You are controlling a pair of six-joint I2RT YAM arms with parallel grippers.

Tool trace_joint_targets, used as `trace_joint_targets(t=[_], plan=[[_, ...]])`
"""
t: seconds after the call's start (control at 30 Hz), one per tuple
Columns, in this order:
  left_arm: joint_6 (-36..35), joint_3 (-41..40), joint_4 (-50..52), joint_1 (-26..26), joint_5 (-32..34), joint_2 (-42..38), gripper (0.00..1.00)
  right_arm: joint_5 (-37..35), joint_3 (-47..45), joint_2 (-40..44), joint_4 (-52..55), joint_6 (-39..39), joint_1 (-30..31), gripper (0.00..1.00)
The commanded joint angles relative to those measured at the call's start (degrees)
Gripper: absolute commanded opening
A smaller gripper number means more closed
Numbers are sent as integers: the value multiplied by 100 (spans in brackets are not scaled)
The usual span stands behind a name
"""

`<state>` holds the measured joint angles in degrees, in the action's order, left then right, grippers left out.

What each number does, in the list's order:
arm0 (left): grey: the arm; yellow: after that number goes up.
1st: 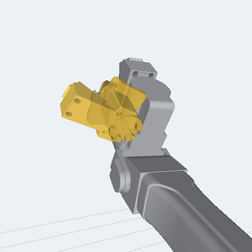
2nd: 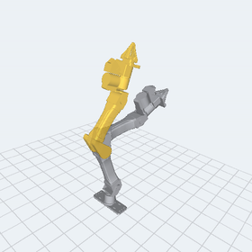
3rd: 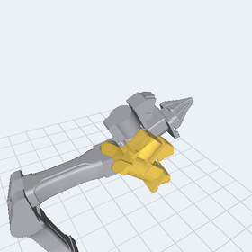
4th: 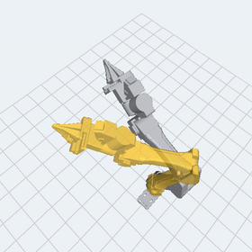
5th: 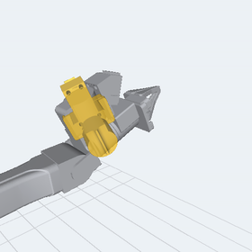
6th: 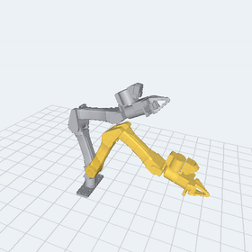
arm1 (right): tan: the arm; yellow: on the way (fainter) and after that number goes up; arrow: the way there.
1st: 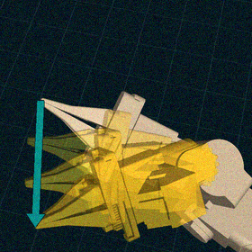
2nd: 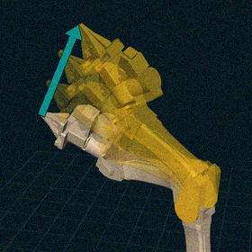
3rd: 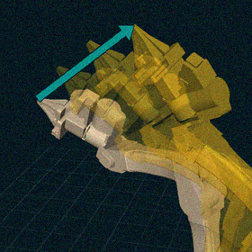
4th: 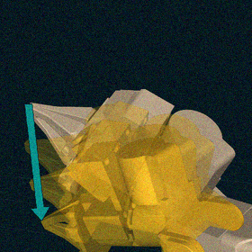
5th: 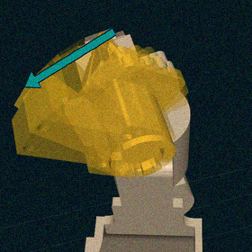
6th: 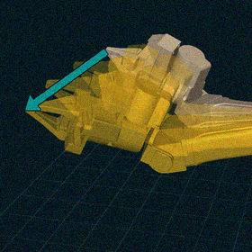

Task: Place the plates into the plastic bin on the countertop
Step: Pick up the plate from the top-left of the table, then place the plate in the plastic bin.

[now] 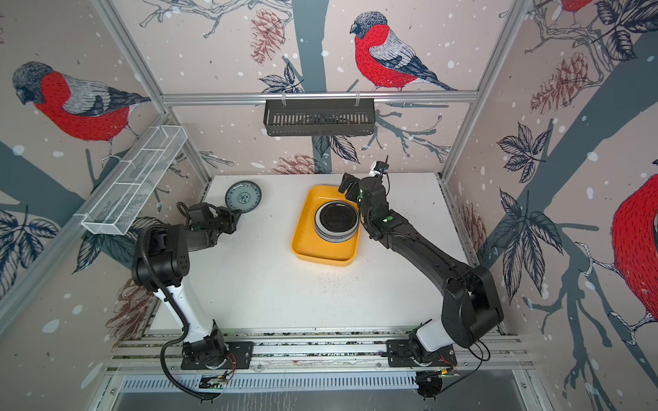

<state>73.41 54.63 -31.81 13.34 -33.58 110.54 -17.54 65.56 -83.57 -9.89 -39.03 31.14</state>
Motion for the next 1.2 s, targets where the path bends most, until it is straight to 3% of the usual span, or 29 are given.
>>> trace_joint_targets(t=[0.0, 0.23, 0.53, 0.97, 1.17], plan=[[-589, -59, 306, -169, -541, -416, 0, -83, -210, 296, 69, -69, 75, 100], [-1880, 224, 1861, -771, -946, -1066, 0, -218, -626, 926, 375, -105, 268, 100], [-2949, 739, 3281, -1684, -613, -1494, 0, -333, -943, 1627, 769, -140, 467, 99], [-3335, 1845, 4155, -2912, -756, -629, 0, -1125, -1555, 2662, 1147, -138, 633, 100], [-3397, 2476, 4535, -3220, -758, -109, 0, -1277, -1553, 2758, 1191, -25, 570, 100]])
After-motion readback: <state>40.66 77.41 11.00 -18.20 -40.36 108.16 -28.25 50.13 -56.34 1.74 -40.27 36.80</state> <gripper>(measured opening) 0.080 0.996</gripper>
